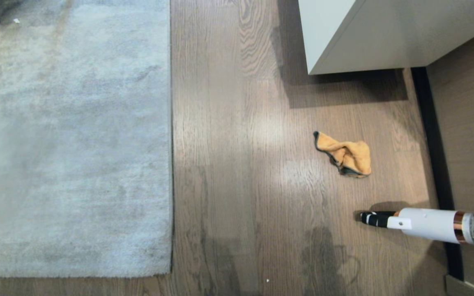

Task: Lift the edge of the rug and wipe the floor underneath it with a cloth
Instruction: Pick up the rag

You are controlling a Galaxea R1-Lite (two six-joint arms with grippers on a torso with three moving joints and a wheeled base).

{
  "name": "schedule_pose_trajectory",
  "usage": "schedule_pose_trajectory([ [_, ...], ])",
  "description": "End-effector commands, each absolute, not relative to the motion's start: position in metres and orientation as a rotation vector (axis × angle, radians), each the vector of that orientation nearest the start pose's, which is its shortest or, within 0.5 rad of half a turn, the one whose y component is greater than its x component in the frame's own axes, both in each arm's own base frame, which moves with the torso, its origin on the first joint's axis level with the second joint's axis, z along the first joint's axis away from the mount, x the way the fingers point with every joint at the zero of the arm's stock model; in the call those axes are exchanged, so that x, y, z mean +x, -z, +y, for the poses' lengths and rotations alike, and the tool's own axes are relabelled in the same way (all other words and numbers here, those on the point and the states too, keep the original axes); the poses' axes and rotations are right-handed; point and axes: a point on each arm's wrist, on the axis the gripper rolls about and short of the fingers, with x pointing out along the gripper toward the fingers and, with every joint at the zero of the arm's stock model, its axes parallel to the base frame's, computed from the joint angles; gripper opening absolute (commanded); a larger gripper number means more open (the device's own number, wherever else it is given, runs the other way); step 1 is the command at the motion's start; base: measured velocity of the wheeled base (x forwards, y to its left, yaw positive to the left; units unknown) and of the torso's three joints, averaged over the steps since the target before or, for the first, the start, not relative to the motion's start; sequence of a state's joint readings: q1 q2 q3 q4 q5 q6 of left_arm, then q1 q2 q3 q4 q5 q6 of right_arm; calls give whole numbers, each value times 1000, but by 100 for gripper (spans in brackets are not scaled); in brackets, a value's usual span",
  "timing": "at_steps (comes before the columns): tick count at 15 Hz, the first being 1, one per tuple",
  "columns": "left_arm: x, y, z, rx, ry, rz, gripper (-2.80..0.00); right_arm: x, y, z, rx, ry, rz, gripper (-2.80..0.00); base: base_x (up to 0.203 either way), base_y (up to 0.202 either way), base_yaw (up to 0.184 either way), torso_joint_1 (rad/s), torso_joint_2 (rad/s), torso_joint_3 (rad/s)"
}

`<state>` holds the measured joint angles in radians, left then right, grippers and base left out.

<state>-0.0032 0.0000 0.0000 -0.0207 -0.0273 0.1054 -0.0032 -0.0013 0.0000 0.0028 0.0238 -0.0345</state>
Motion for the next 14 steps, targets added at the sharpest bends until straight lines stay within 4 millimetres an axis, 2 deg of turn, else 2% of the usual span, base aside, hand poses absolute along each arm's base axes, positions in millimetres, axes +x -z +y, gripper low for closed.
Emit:
schedule_pose_trajectory([
  [1,-23,-77,-1,103,28,-21,-280,-23,-75,1,-35,-22,3,-280,0,0,0,3,-1,-201],
  [14,-23,-77,0,97,25,-15,-280,-23,-75,1,-35,-22,3,-280,0,0,0,2,3,-198],
])
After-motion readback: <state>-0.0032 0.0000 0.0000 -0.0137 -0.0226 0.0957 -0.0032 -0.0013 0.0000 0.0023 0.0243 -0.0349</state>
